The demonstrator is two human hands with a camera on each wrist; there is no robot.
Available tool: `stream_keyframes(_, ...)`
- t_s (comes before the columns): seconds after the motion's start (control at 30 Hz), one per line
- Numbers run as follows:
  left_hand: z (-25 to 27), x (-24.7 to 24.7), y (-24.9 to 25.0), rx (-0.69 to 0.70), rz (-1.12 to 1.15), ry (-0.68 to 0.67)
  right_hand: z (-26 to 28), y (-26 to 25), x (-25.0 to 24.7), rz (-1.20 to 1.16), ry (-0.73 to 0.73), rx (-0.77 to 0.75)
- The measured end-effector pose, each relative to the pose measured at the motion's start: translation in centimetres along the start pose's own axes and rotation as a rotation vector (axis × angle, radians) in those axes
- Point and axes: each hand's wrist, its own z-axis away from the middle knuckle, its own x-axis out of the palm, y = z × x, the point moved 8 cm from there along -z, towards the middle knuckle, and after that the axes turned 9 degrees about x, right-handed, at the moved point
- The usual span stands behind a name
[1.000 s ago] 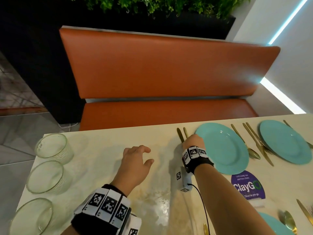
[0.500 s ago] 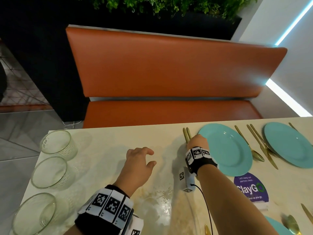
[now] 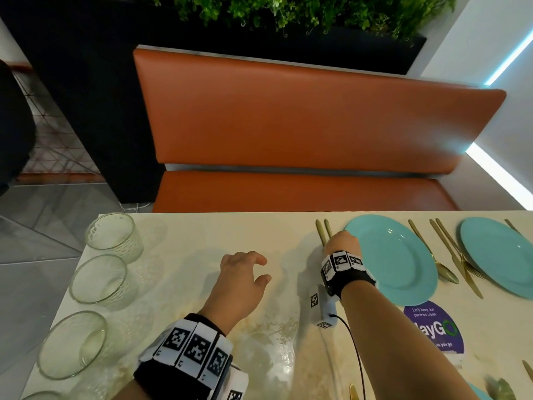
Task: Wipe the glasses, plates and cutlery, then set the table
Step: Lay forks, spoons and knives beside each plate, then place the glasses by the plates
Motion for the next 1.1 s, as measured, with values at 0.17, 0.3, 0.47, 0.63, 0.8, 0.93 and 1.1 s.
stream_keyframes(0.17, 1.7, -0.9, 0.5, -0.012, 0.022, 0.016, 2.1, -1.2, -1.2, 0.071, -0.004, -0.059)
stream_keyframes(0.3, 3.9, -2.1, 1.4, 0.009, 0.044, 0.028, 7.1, -3.5, -2.7, 0.175, -0.028, -0.229)
stream_keyframes(0.47, 7.6, -4.9, 3.2, 0.12, 0.075, 0.066, 16.8, -4.6, -2.5, 0.026, -0.139, -0.412)
stream_keyframes(0.63, 13.7, -10.2, 1.7, 0.192, 0.169, 0.227, 27.5, -3.6, 0.9, -0.004, -0.265, -0.53)
stream_keyframes(0.8, 18.4, -17.0, -4.0, 0.044, 0.36, 0.445, 37.5, -2.0, 8.1, 0.008, -0.531, -0.598)
stream_keyframes(0.93, 20.4, -19.9, -14.1, -0.29, 0.438, 0.56, 42.9, -1.4, 12.8, -0.033, -0.607, -0.614)
stream_keyframes(1.1, 21.6, -17.0, -22.6, -0.472, 0.309, 0.366, 44.9, -1.5, 16.4, -0.164, -0.58, -0.604)
